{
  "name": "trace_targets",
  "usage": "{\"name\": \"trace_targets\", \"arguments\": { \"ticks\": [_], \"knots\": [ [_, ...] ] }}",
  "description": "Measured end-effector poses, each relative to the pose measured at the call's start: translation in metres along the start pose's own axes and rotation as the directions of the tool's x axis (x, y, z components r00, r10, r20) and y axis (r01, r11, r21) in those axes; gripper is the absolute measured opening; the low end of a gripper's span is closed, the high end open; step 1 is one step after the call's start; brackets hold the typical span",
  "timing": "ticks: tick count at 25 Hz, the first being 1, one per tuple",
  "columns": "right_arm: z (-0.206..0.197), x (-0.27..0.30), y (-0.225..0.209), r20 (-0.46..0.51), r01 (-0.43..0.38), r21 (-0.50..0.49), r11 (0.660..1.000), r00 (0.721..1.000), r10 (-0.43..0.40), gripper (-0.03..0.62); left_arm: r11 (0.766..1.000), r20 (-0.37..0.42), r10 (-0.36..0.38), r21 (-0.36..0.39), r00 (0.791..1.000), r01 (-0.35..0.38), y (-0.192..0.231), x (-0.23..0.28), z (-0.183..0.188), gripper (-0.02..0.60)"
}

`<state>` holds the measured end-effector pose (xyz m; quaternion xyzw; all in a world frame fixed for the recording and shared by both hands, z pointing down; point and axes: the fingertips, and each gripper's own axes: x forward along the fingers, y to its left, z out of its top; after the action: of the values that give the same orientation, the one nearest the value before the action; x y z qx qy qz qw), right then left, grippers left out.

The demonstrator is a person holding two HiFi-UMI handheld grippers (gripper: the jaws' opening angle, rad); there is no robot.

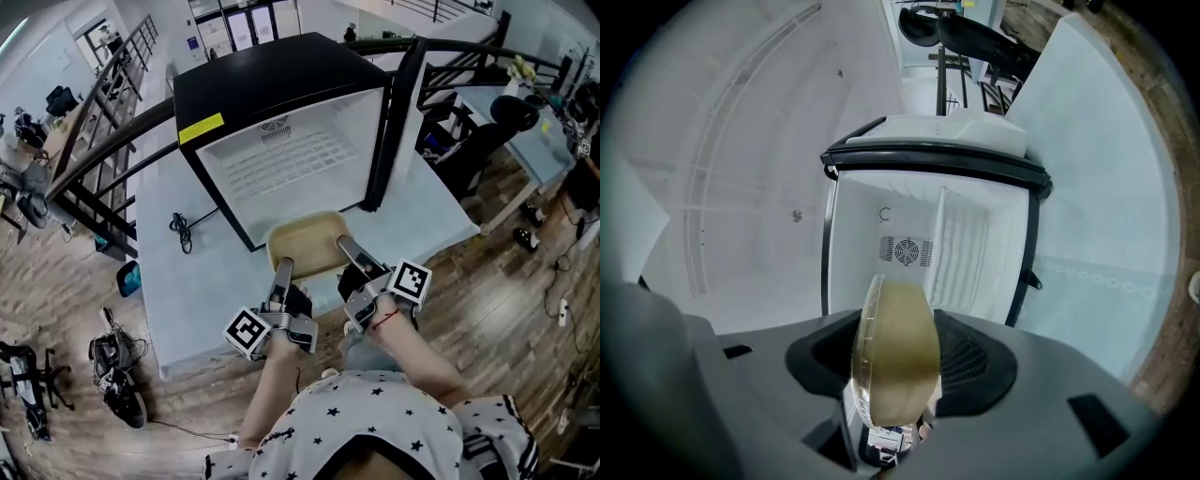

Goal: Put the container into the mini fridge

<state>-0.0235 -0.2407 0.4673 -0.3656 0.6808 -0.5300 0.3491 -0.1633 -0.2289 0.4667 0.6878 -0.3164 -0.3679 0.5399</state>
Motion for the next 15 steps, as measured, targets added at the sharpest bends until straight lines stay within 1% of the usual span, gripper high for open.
{"name": "trace_targets", "arguments": {
  "ticks": [3, 6, 15],
  "knots": [
    [0.01, 0.015, -0.007, -0.024, 0.002, 0.005, 1.0, 1.0, -0.002, 0.222, 1.0, 0.026, 0.005, -0.007, 1.0, -0.005, 0.005, 0.014, 0.005, 0.225],
    [0.026, 0.03, -0.011, -0.047, 0.003, 0.003, 1.0, 0.999, -0.002, 0.222, 1.0, 0.048, 0.012, 0.001, 0.999, -0.012, 0.01, 0.033, 0.009, 0.225],
    [0.072, 0.07, -0.013, -0.089, -0.006, 0.009, 1.0, 0.996, 0.006, 0.222, 1.0, 0.099, 0.023, 0.015, 0.995, -0.025, 0.009, 0.086, 0.018, 0.227]
  ]
}}
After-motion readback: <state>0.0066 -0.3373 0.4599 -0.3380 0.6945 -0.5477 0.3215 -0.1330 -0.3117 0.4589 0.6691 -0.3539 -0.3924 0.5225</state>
